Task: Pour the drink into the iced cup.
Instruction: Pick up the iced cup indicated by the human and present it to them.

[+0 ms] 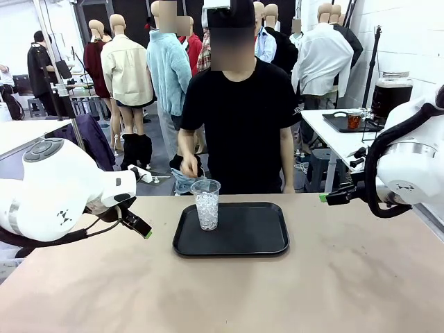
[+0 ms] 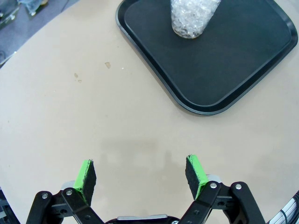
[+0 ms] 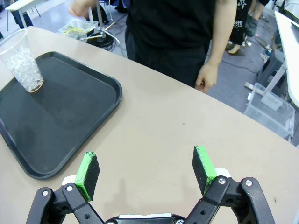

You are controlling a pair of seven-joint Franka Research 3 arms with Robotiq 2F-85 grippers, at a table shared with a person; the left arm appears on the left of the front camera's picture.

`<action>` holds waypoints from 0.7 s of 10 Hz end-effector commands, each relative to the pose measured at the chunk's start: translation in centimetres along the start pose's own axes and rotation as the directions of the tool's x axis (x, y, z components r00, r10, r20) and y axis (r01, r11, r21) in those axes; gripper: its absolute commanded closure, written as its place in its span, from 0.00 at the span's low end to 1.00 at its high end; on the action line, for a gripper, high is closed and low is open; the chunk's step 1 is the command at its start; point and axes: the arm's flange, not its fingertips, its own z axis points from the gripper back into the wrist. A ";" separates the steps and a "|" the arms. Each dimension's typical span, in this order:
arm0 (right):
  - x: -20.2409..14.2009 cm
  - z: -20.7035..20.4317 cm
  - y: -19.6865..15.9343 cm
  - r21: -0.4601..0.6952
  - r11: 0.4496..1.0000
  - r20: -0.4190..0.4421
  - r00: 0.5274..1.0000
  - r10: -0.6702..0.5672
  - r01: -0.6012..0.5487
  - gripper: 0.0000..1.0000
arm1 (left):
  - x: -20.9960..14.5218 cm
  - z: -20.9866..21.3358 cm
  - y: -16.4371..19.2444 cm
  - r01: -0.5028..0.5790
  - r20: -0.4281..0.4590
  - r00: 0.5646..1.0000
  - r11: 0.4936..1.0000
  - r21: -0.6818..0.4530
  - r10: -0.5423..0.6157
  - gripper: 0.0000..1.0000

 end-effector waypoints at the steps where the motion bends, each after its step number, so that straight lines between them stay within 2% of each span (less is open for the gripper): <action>1: -0.1 0.2 0.1 0.002 1.000 0.003 1.000 0.007 -0.007 0.00 | -0.1 0.1 0.2 -0.005 0.002 1.000 1.000 0.000 0.005 0.00; 7: -0.1 0.2 0.1 0.002 1.000 0.003 1.000 0.007 -0.007 0.00 | -0.1 0.1 0.2 -0.005 0.002 1.000 1.000 0.000 0.005 0.00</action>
